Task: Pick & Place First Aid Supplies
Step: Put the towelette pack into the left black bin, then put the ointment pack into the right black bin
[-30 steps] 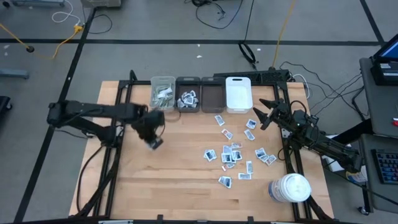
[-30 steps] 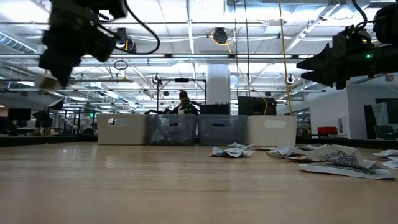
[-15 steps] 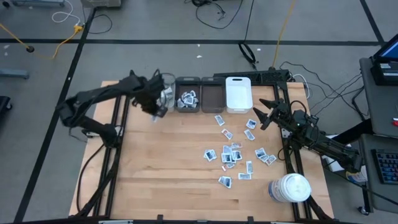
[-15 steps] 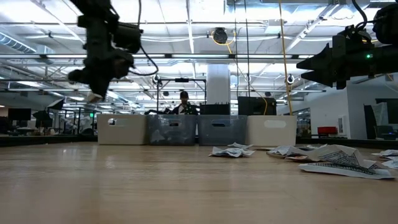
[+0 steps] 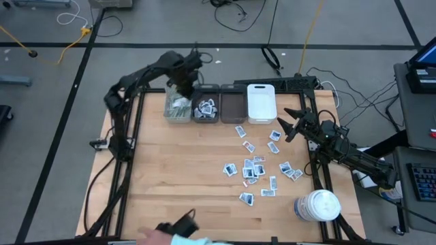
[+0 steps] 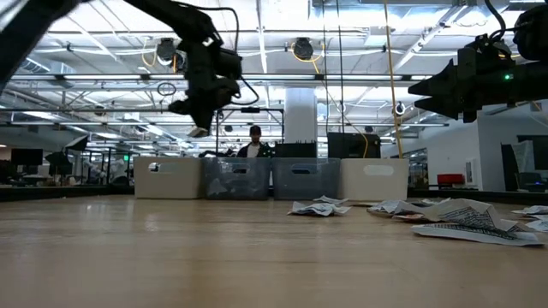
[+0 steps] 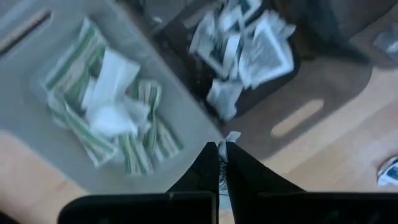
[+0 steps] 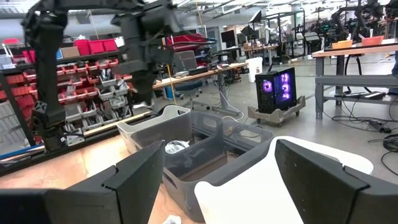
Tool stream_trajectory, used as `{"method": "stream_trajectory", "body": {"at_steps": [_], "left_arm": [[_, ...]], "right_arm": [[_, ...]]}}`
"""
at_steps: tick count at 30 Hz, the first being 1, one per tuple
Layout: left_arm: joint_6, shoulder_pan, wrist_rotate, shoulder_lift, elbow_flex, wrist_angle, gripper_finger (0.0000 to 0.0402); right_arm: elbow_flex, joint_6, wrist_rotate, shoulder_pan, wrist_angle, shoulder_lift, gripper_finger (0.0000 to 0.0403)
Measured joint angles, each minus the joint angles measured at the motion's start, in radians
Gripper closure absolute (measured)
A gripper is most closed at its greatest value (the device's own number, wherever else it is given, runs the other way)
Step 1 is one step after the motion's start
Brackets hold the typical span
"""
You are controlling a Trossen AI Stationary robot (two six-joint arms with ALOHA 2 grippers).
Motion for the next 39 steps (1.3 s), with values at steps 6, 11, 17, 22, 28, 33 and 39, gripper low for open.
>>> {"method": "stream_trajectory", "body": {"at_steps": [6,11,17,22,28,33,39], "left_arm": [[0.026,0.012,-0.008,0.164,0.255,-0.029,0.0393],[0.048,0.015,-0.011,0.271,0.314,0.023,0.0393],[0.086,0.028,-0.019,0.360,0.318,0.057,0.0393],[0.093,0.035,-0.022,0.402,0.317,0.063,0.0390],[0.097,0.034,-0.053,0.395,0.317,0.090,0.0303],[0.133,0.035,-0.023,0.392,0.317,0.095,0.0189],[0.163,0.028,-0.015,0.322,0.314,0.078,0.0084]], "right_arm": [[0.000,0.000,0.000,0.000,0.000,0.000,0.0105],[0.000,0.000,0.000,0.000,0.000,0.000,0.0105],[0.000,0.000,0.000,0.000,0.000,0.000,0.0105],[0.000,0.000,0.000,0.000,0.000,0.000,0.0105],[0.000,0.000,0.000,0.000,0.000,0.000,0.0105],[0.000,0.000,0.000,0.000,0.000,0.000,0.0105],[0.000,0.000,0.000,0.000,0.000,0.000,0.0105]]}}
